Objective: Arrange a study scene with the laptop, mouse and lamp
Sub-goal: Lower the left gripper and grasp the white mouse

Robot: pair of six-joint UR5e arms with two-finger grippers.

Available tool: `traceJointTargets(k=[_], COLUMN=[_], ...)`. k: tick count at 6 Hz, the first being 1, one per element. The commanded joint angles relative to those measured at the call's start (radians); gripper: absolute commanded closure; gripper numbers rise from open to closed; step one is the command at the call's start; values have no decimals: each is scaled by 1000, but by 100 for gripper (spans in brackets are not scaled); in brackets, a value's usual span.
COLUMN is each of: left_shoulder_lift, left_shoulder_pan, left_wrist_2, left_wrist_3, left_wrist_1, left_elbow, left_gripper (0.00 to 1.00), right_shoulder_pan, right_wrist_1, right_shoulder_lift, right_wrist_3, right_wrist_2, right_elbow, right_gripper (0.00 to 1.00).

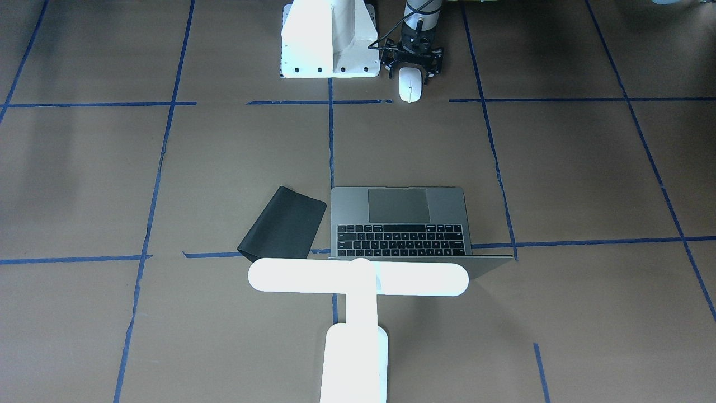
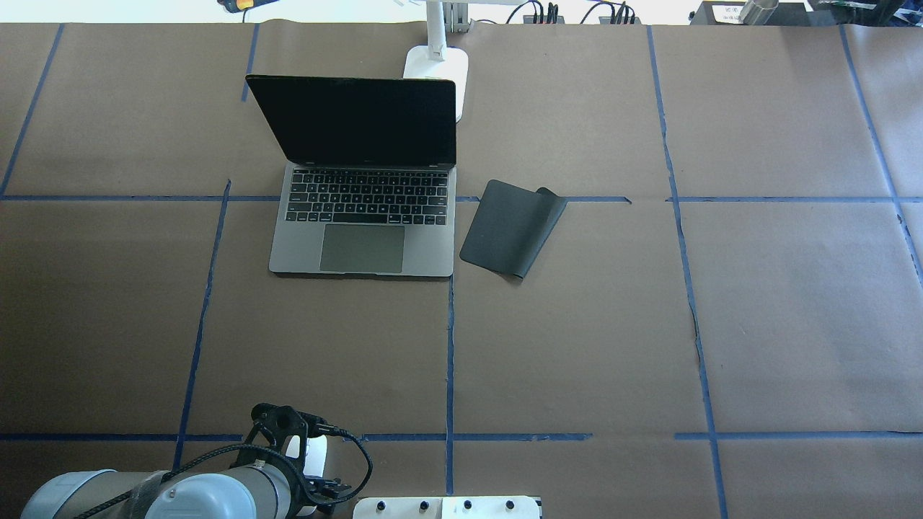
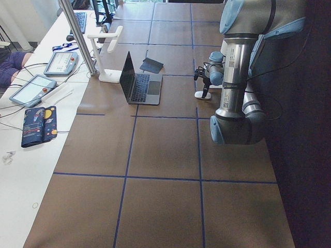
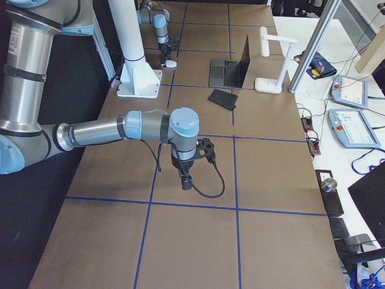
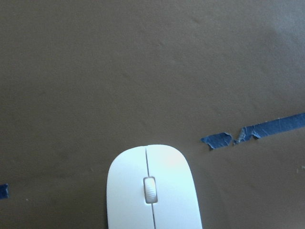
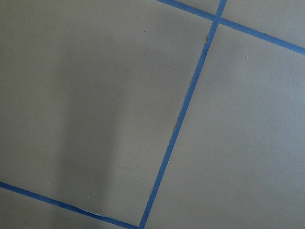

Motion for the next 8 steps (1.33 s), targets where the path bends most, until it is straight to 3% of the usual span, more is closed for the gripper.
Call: traceJointTargets(k=[1, 3, 4, 5, 8], left_shoulder_lift=[4, 1, -1, -1, -54], left_shoulder_pan=[0, 0, 0, -2, -86], left_wrist_2=[0, 0, -2, -5, -45], left_wrist_3=[-1, 0, 0, 3, 25], left_wrist_1=[0, 2, 3, 13, 54], left_elbow=[2, 9, -2, -46, -91], left_gripper=[20, 72, 84, 91, 91], right_shoulder_pan=[0, 0, 0, 0, 0], right_wrist_1=[0, 0, 0, 0, 0], right_shoulder_lift=[0, 0, 0, 0, -2], right_wrist_3=[0, 0, -2, -2, -5], right_wrist_2=[0, 0, 0, 0, 0], right_elbow=[0, -2, -3, -2, -2], right_gripper=[0, 0, 0, 0, 0])
